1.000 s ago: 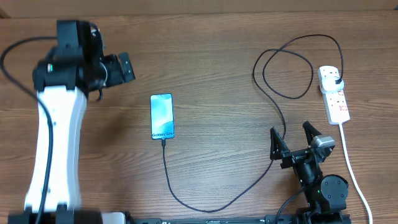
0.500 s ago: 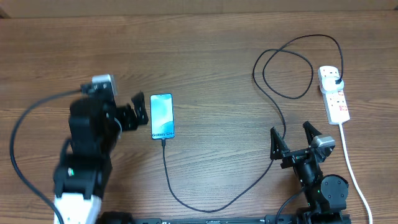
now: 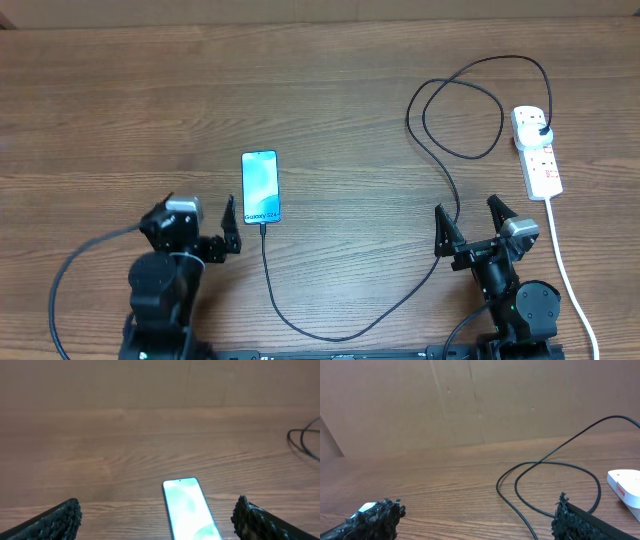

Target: Plug charger to phone and switch on socket

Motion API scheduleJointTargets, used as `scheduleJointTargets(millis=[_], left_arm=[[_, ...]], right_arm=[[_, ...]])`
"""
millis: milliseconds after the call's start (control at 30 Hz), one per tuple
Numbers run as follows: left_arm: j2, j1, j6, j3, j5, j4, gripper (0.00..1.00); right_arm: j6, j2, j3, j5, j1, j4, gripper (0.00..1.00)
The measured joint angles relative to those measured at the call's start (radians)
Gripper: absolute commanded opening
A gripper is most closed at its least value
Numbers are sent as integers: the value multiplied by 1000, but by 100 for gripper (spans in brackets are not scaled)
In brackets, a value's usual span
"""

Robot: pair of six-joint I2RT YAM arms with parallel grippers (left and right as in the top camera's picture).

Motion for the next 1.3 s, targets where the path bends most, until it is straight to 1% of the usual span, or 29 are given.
scheduleJointTargets(millis=[300, 533, 767, 1300], left_arm=[[-162, 0, 177, -165, 0, 86, 99], [-269, 0, 254, -237, -2, 89, 100], [-350, 0, 265, -261, -7, 79, 100], [-351, 0, 265, -261, -7, 79, 100]], right_arm=[[0, 0, 0, 0, 0, 0, 100], [0, 0, 0, 0, 0, 0, 100], [1, 0, 0, 0, 0, 0, 100], [0, 0, 0, 0, 0, -1, 100]])
